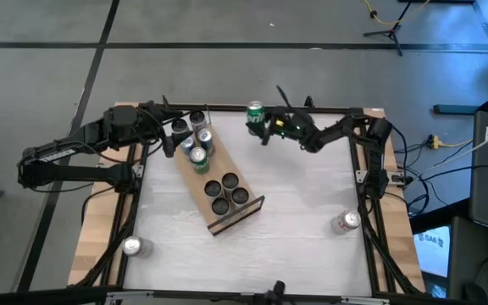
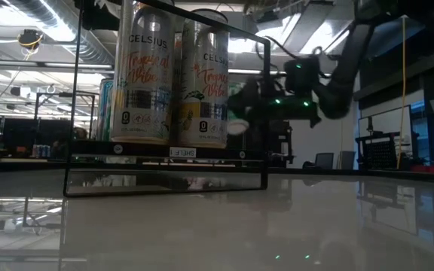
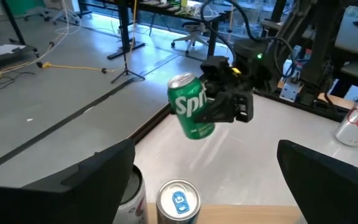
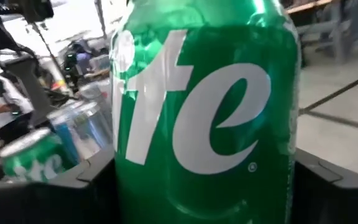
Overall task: Place canned beverage on shelf
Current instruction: Put the green soda can on the shelf aligned with the other green soda can
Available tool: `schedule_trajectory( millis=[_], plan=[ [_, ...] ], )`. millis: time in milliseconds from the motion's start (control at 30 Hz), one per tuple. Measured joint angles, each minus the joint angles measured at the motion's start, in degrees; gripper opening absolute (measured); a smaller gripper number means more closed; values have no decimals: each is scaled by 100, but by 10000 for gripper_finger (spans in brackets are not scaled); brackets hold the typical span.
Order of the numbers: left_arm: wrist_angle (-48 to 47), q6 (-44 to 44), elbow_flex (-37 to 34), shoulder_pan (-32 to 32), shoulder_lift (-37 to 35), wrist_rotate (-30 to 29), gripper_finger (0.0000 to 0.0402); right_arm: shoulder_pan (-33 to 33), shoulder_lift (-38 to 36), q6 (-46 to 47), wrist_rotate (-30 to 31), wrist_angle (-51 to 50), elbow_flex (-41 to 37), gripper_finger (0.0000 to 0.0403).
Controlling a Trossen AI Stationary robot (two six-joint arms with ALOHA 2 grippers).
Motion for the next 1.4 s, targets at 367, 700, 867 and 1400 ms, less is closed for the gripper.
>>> schedule_trajectory(
  millis=[367, 700, 867, 1400],
  plan=[
    [0, 0, 0, -2, 0, 0, 383, 270, 11, -921, 253, 759, -905, 302],
    [0, 0, 0, -2, 0, 0, 383, 784, 319, -1610, 828, 734, -1204, 303],
    [1, 7, 0, -1, 0, 0, 383, 973, 631, -1677, 856, 1188, -1260, 303],
    [0, 15, 0, 0, 0, 4, 383, 1012, 933, -1981, 862, 1290, -1259, 303]
  ],
)
